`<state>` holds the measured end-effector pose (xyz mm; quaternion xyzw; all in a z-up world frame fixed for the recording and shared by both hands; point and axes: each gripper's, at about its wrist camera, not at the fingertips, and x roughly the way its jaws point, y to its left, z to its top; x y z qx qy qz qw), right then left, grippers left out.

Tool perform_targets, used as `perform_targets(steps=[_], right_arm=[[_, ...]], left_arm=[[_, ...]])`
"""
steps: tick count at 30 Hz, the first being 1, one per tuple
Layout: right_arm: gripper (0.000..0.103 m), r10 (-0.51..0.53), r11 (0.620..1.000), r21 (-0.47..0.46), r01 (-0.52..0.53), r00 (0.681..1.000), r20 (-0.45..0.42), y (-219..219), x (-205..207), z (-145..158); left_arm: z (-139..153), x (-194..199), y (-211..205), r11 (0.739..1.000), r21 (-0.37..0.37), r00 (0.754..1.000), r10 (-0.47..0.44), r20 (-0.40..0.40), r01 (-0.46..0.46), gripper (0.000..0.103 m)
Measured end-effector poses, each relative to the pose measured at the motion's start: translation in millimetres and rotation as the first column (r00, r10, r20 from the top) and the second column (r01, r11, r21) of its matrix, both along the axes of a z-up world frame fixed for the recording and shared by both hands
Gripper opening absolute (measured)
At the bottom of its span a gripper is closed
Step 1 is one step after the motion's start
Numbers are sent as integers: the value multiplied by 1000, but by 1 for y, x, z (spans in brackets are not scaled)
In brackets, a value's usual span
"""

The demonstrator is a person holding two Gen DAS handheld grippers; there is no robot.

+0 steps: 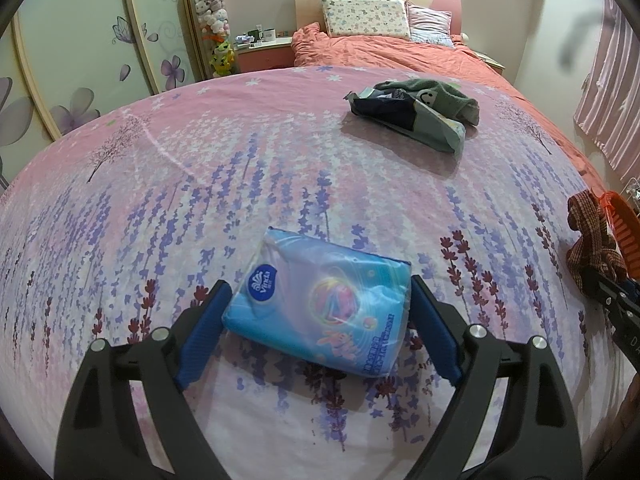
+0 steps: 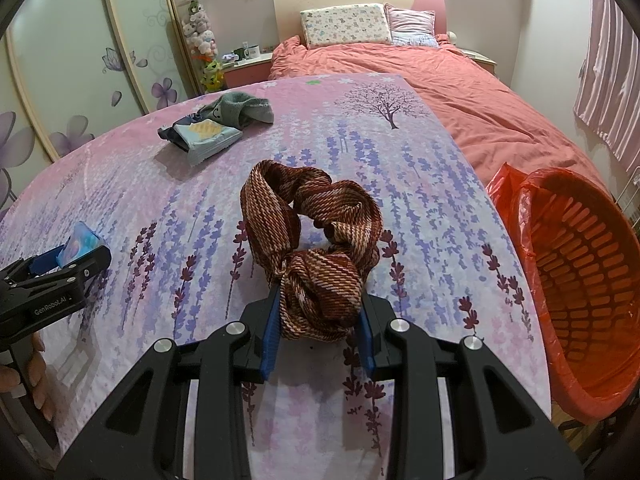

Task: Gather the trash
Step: 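Lift the wipes pack with the left tool while the right tool carries the scrunchie to the basket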

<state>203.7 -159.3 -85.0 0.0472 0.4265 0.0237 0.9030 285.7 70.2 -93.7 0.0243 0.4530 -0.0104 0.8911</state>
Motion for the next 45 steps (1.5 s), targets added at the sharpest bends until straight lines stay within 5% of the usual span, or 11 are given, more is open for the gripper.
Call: perform_targets(steps=[14,19,24,28,45], right_arm=[[32,1,1000,16,-1,1000,1,-2,-2,1],[32,1,1000,17,-1,1000,1,-3,-2,1],[29,-3,1000,25,2,1000,5,-5,-2,1],[25,-21,992,124,22,1000,-8,-18,-5,8],[25,-77,984,170,54,989,129,-52,-42,62]], left_arm=[[1,0,1,1000,-5,1000,0,0,0,87],[1,-12,8,998,-60,1000,-14,12,15,85],[2,-16,9,998,-65,1000,-18,22,19,77],[5,-17,5,997,-66,999,-32,35,35,76],[76,-46,-43,990,-69,980,-114,163,127,76]])
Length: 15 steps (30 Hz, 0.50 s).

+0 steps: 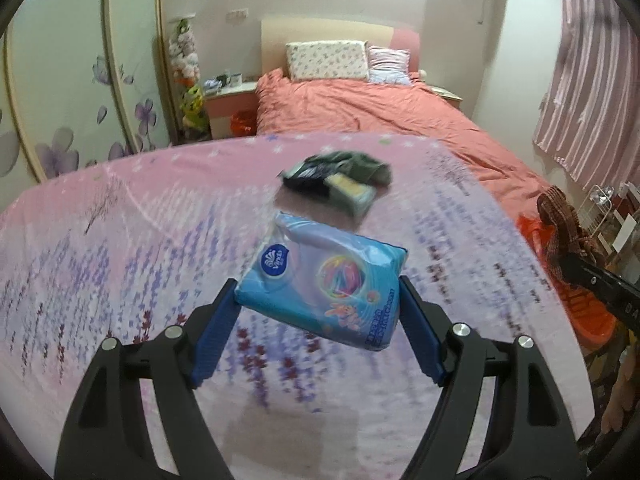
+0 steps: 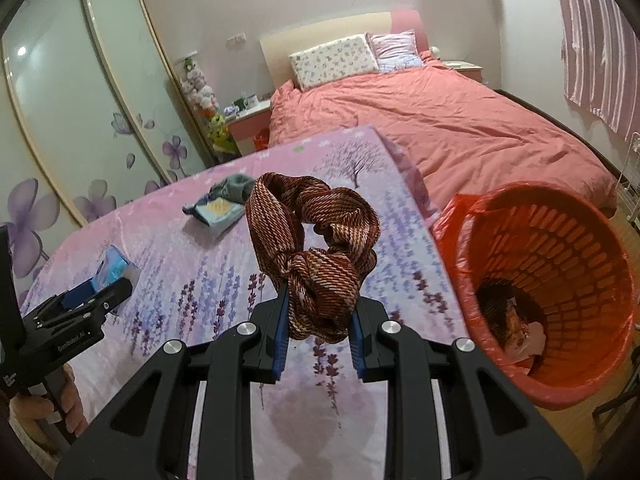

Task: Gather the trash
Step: 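Lift the wipes pack with the left tool while the right tool carries the scrunchie to the basket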

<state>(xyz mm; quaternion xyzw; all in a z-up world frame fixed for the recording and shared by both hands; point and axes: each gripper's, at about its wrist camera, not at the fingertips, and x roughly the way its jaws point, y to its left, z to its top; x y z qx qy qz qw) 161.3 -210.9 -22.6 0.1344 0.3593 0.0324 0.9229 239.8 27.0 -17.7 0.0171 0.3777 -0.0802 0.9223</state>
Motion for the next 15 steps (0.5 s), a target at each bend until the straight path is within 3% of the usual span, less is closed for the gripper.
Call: perform_targets(steps=[15], right_arm=[[25,-89,996,11,88,991,96,-57,-32,26]], left_arm=[[36,-21,-82,988,-32,986,-150,68,153,76]])
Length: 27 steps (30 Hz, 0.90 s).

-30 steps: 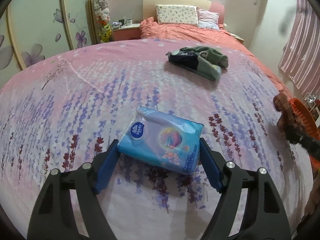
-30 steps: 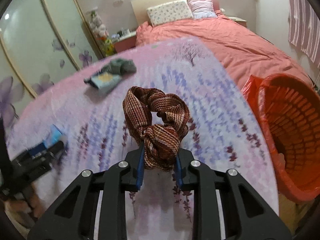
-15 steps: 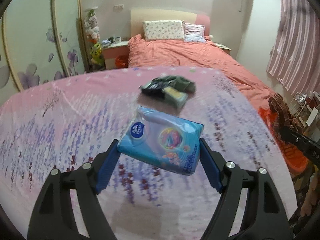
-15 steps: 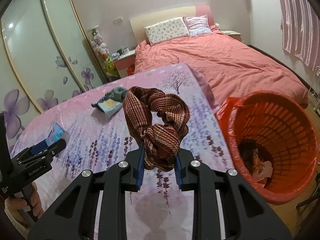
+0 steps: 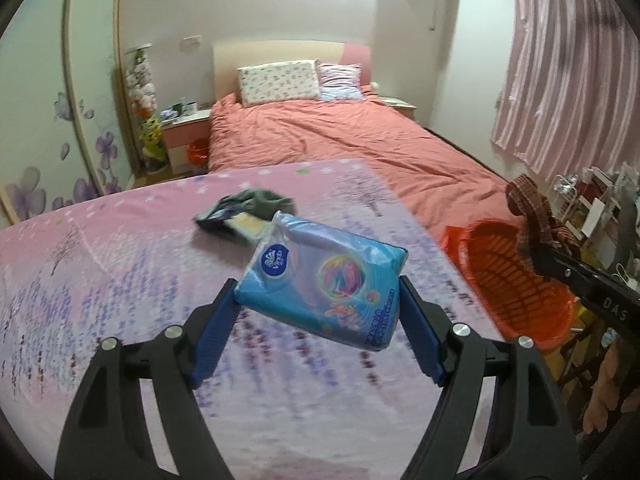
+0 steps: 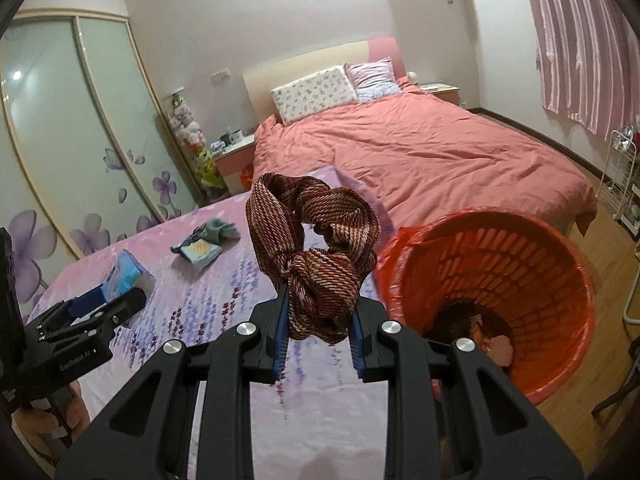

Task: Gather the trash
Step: 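Lift the wipes pack with the left tool while the right tool carries the scrunchie to the basket, then open both tools over the orange basket to drop wipes pack and scrunchie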

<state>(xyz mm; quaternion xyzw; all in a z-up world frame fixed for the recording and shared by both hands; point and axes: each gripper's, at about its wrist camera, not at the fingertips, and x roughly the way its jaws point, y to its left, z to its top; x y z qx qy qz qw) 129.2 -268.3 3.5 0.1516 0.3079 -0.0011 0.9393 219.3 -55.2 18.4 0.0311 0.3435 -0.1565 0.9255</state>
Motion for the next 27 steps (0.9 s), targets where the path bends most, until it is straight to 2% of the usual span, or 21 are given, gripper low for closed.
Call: perform_targets(steps=[14,19,23,27], right_arm=[[25,-115,993,36,114,993,27,-68,-16,-5],[25,-162,985,64,160,986,32,-97,-18,-8],[26,-201,976,92,197,979,29,-121,-17,-15],[40,-235,967,103,234,972,-2,-141,-9,-31]], left_arm=[[1,-3,-95,984,-38,984,-176,12,176,76],[-5,0,-135,966,-54,968,-252,4,252,76],[-16,3,-176,942,-71,944,-329,-8,327,76],[-32,8,-214,923,-64,923,-383,-35,380,77]])
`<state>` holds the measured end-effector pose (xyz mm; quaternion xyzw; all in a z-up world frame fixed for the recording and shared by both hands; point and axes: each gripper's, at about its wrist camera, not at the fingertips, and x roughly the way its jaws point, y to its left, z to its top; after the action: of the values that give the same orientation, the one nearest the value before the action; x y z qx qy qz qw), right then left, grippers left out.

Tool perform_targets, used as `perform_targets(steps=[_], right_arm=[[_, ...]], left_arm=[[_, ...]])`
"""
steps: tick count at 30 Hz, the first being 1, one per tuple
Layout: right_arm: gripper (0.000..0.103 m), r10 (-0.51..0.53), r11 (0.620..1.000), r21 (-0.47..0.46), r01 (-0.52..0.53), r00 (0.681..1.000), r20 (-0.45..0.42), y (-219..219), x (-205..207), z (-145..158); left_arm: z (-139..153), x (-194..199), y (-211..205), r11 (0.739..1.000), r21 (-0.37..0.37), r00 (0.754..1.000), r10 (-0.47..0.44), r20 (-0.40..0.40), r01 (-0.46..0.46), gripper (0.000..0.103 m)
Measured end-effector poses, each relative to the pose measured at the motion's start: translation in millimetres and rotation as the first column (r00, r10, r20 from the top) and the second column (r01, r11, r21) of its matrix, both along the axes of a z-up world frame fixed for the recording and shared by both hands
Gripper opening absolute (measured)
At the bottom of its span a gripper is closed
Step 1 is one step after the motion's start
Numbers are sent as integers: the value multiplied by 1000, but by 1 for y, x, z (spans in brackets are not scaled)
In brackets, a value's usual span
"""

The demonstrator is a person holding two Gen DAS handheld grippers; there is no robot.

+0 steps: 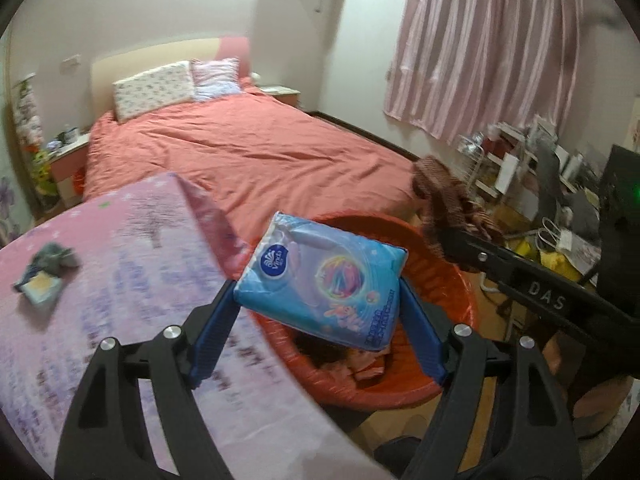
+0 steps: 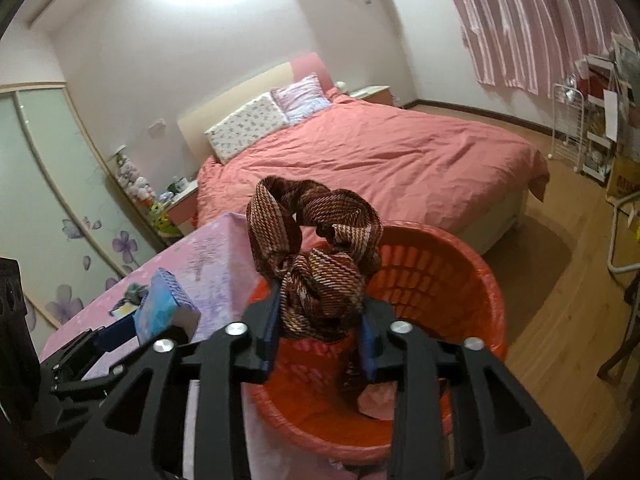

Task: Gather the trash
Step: 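Open both tools over the orange basket to drop wipes pack and scrunchie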

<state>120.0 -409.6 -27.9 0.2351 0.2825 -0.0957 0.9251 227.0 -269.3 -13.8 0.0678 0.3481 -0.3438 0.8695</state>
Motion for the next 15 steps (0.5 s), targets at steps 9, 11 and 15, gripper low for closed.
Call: perform_targets(steps=[9,11,15], right_arm=[[56,-24,999,40,28,996,-82,-11,15,-43],[56,-17,999,42,21,995,-94,-8,16,-47],[56,15,1000,19,-13,994,-107,5,19,-47]], left_arm=[[-47,26,-13,995,90,998,48,-38,-45,88],[-51,31,-1,992,103,996,79,-38,-74,88],[-52,38,34,983,123,990,139,-20,-135,88]])
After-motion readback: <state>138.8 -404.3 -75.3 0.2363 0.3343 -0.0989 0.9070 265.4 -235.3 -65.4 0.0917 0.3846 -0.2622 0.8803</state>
